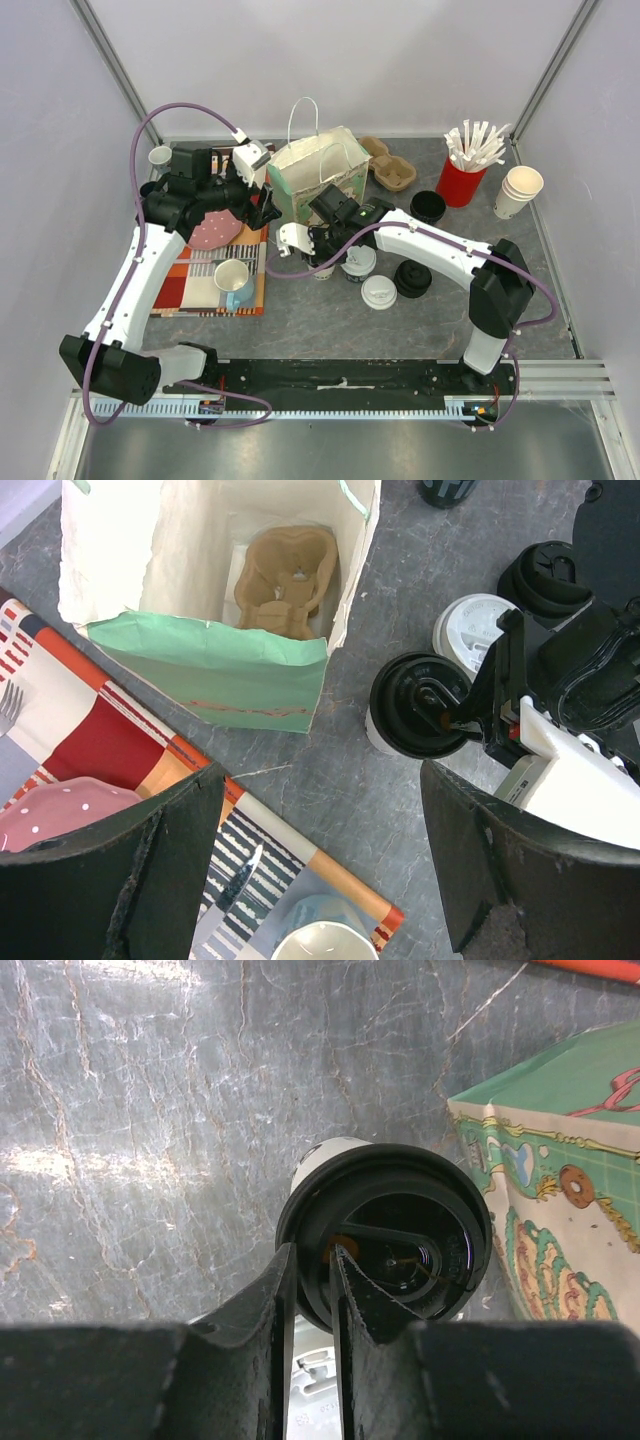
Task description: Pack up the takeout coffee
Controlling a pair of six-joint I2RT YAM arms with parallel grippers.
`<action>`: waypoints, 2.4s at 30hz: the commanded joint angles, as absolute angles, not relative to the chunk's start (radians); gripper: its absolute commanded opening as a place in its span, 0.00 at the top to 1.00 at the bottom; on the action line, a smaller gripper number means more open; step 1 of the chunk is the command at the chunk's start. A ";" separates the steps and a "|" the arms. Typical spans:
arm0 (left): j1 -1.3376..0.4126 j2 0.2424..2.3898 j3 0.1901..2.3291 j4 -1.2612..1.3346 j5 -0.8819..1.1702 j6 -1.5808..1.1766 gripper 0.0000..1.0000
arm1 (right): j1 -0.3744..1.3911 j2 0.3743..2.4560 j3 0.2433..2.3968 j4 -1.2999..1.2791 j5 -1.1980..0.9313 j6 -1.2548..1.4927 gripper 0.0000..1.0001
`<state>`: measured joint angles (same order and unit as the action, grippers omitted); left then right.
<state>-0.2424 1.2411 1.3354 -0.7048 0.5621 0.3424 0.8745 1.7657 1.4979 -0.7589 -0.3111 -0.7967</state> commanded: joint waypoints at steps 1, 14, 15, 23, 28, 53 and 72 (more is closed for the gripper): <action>-0.241 1.249 1.364 -0.692 0.603 0.354 0.15 | 0.882 1.730 1.517 -0.788 -0.313 -0.782 0.76; -0.241 1.259 1.390 -0.712 0.632 0.368 0.18 | 0.881 1.714 1.560 -0.798 -0.357 -0.724 0.98; -0.242 1.264 1.402 -0.716 0.637 0.371 0.18 | 0.881 1.712 1.568 -0.802 -0.359 -0.716 0.99; -0.242 1.282 1.451 -0.735 0.649 0.397 0.21 | 0.882 1.652 1.643 -0.877 -0.368 -0.686 1.00; -0.244 1.310 1.517 -0.735 0.676 0.362 0.21 | 0.882 1.614 1.703 -0.959 -0.419 -0.669 1.00; -0.405 1.621 1.796 -0.885 0.532 0.590 0.18 | 0.767 1.266 1.802 -1.224 -0.143 -0.331 1.00; -0.466 1.718 1.821 -1.011 0.413 0.647 0.76 | 0.522 1.322 1.901 -1.259 -0.161 -0.428 1.00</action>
<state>-0.4519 1.7039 1.7683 -0.9752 0.4541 0.6476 0.5304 1.3090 1.8614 -1.2549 -0.1562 -0.4049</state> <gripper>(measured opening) 0.334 0.098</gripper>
